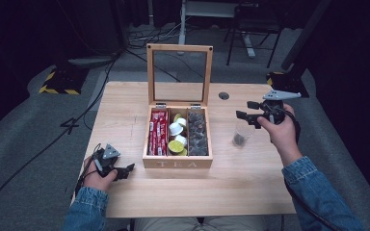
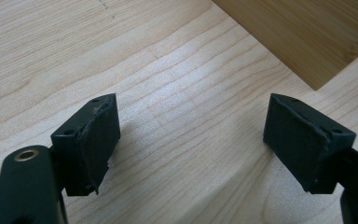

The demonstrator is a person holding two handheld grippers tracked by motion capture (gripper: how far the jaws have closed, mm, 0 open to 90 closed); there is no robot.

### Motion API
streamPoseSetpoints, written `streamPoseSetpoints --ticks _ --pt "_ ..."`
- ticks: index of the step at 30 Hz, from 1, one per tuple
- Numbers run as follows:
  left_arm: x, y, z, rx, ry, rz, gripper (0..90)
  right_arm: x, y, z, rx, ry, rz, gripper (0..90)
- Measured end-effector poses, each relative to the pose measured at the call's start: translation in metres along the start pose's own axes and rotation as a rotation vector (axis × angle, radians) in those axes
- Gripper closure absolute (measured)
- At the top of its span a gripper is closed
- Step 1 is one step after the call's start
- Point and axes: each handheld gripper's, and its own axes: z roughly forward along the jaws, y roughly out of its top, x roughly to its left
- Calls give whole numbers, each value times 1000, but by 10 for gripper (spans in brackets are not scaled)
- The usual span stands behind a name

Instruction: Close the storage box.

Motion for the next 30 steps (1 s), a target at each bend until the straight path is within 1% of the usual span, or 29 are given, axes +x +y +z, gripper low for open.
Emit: streamPoseSetpoints --ticks 3,6,10,12,17,23,25,26,27,29,30 --pt "0 0 0 0 2 -1 191 0 11 4 -10 9 -3 298" --pt "0 0 0 -3 1 -2 191 0 26 10 -13 14 -19 297" --pt "0 0 0 -5 -1 1 192 -3 45 18 -26 40 -14 309" --pt "1 -1 0 -5 -4 2 192 -4 50 21 -35 41 -14 324" --pt "1 -1 0 -4 -9 6 192 -7 65 30 -48 63 -3 345" --pt "1 -1 -1 -3 -8 9 192 -9 85 43 -44 55 -34 353" --pt "1 -1 -1 -3 -1 13 194 -9 91 47 -64 74 -28 351" --pt "0 -2 -1 -3 -2 10 196 -9 95 50 -81 103 -15 359" --pt "0 -2 -2 -3 -2 10 199 -9 98 53 -93 113 -9 360" --pt "0 -2 -2 -1 -5 12 200 -9 102 59 -104 114 -14 357" --pt "0 -2 -2 -2 -5 12 200 -8 106 63 -115 104 5 343"
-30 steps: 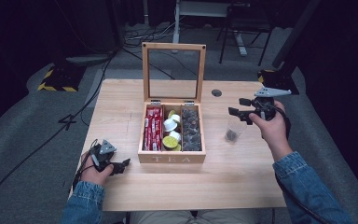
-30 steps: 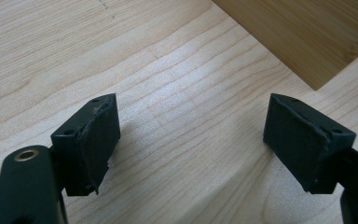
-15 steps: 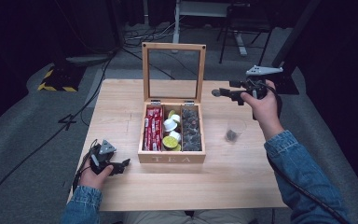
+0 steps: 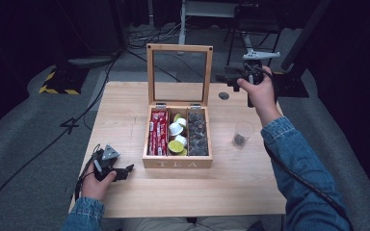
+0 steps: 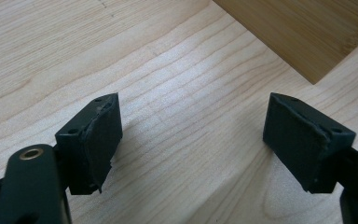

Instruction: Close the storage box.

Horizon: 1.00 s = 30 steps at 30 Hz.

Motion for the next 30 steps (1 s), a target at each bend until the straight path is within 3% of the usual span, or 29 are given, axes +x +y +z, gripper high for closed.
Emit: streamPoseSetpoints --ticks 4,10,21,30 --pt "0 0 0 0 0 0 200 -1 10 13 13 -29 -8 335" --pt "0 0 0 -1 1 2 200 -12 19 32 3 -73 21 352" --pt "1 0 0 -3 -4 5 198 -30 30 63 52 -161 1 429" --pt "1 0 0 -2 -10 6 196 -28 33 87 94 -200 -23 438"
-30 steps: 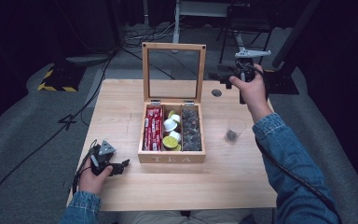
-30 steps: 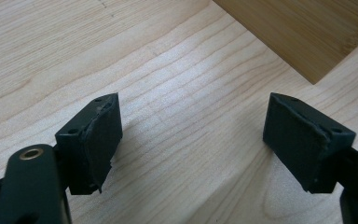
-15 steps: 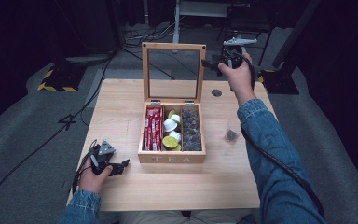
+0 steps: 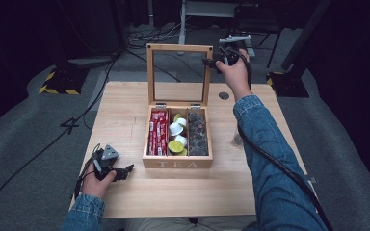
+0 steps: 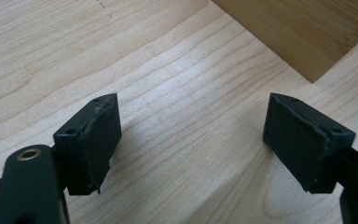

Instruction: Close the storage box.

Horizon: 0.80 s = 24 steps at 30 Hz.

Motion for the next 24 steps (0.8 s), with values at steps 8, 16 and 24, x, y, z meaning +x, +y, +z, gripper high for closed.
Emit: streamPoseSetpoints --ticks 8,16,24 --pt "0 0 0 0 1 0 197 1 -1 7 -2 -12 10 493" --pt "0 0 0 0 0 0 196 4 1 -4 -22 14 4 490" --pt "0 0 0 1 2 3 196 11 1 -25 -17 46 -41 538"
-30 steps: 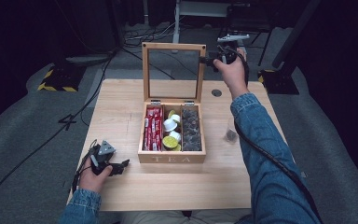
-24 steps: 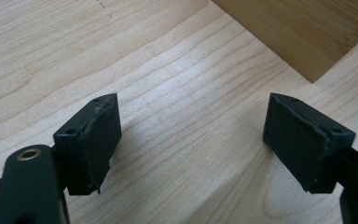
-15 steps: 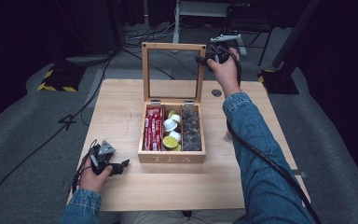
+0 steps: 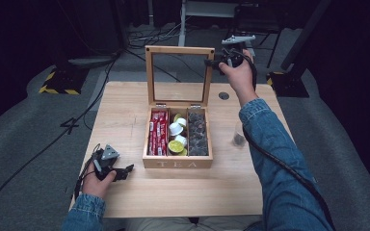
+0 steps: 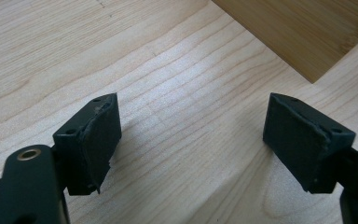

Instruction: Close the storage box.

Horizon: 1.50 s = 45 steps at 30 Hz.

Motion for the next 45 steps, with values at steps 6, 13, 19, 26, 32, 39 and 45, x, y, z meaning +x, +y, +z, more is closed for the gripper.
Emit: streamPoseSetpoints --ticks 6,13,19,26,32,39,45 --pt "0 0 0 0 -2 -3 195 6 -3 -17 -11 38 -10 570" --pt "0 0 0 1 -3 -5 195 13 -7 -35 -9 83 -1 626" --pt "-1 0 0 -2 -3 -8 195 24 -12 -50 -4 102 -31 652" --pt "-1 0 0 -1 2 -9 195 40 -23 -66 5 134 -76 637" --pt "-1 0 0 -2 6 -11 196 53 -37 -78 14 155 -85 609" --pt "-1 0 0 -2 5 -11 196 70 -56 -91 30 165 -117 576" --pt "-1 0 0 -2 6 -12 196 80 -75 -97 35 195 -107 539"
